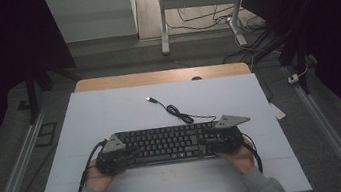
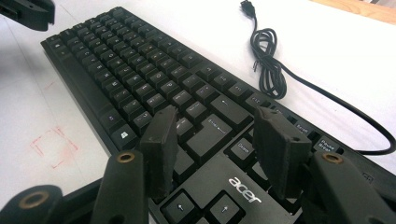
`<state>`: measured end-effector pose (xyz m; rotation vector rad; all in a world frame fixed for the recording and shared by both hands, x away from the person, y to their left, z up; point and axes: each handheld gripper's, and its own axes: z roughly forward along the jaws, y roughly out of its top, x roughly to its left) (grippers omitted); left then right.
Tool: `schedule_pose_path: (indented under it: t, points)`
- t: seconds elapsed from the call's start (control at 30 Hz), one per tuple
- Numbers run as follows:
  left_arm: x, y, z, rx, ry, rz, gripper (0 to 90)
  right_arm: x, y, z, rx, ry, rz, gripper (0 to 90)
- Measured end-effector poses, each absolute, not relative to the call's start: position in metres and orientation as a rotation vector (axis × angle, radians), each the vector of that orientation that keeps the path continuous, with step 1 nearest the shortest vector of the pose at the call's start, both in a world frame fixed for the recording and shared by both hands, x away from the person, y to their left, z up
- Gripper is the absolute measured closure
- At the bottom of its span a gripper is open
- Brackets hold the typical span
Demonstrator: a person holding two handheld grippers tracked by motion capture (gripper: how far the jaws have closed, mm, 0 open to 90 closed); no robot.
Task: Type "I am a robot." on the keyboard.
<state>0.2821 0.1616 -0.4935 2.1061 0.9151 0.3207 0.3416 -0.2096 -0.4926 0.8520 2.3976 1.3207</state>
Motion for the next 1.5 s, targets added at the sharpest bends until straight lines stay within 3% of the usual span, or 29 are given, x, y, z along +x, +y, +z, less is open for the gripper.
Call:
schedule_pose_path:
  t: [0.07,0.7,1.5]
  points:
    - [0.282,0.159,-0.494,2.111,0.906,0.315,89.0,0.342,-0.210,-0.492,0.853,2.400,1.319,50.2]
    - [0.291,0.134,-0.516,2.208,0.890,0.265,89.1,0.342,-0.207,-0.495,0.851,2.413,1.289,50.0]
    - [0.292,0.131,-0.521,2.247,0.890,0.312,89.3,0.342,-0.205,-0.495,0.841,2.414,1.292,49.9]
